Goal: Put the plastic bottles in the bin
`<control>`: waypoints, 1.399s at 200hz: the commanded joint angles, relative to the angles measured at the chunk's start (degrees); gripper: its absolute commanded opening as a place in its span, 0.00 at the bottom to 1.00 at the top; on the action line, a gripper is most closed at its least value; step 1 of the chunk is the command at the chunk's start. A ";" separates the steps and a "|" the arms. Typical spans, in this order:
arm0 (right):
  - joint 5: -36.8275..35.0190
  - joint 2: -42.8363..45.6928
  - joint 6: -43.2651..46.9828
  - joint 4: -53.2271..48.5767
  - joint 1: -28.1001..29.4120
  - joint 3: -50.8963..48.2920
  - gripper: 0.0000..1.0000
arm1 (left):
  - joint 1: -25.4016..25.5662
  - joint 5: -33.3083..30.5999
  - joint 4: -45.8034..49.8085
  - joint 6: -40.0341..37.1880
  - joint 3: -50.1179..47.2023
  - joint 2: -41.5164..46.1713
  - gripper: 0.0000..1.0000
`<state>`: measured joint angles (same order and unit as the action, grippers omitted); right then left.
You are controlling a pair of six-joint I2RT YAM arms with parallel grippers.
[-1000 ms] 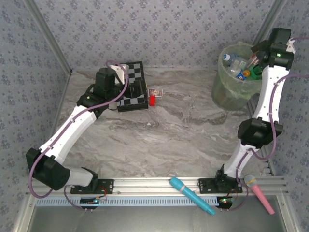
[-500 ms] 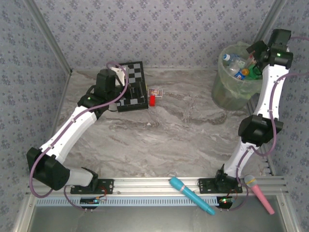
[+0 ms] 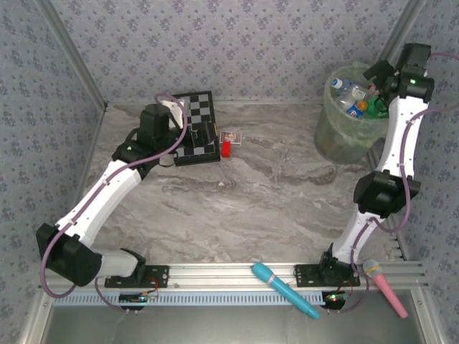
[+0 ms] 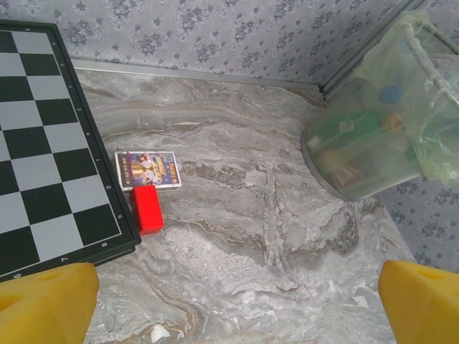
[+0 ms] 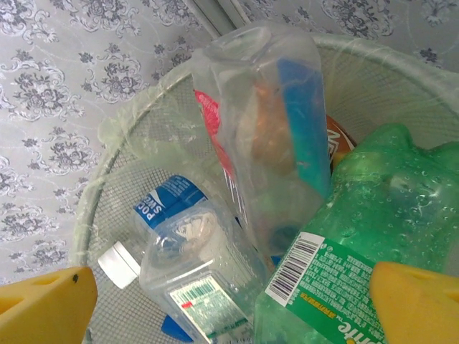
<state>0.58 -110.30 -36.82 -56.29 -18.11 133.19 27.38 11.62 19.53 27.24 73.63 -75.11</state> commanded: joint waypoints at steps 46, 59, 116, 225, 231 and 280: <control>-3.04 13.16 13.39 0.46 5.02 -8.41 1.00 | -1.88 -10.51 2.32 0.12 -1.92 4.54 1.00; -3.13 16.98 16.72 3.90 7.34 -14.10 1.00 | -2.13 -14.21 3.11 -0.17 -2.79 5.57 1.00; -2.64 33.59 29.82 26.67 23.41 -45.00 1.00 | -6.19 -28.38 3.53 -0.08 -11.03 10.95 1.00; -18.17 32.38 32.08 60.56 33.63 -86.73 1.00 | -17.16 -40.89 -12.82 -13.24 -38.66 19.17 1.00; -19.40 32.05 32.90 62.44 33.09 -88.27 1.00 | -18.23 -40.38 -15.00 -12.81 -40.71 18.98 1.00; -22.41 26.48 36.64 73.92 26.68 -96.54 1.00 | -23.12 -35.94 -35.54 -16.07 -49.28 10.51 1.00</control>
<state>-18.92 -81.73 -2.17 8.54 11.62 38.89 5.28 -26.17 -1.08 14.66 25.61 -60.64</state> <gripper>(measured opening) 0.996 0.997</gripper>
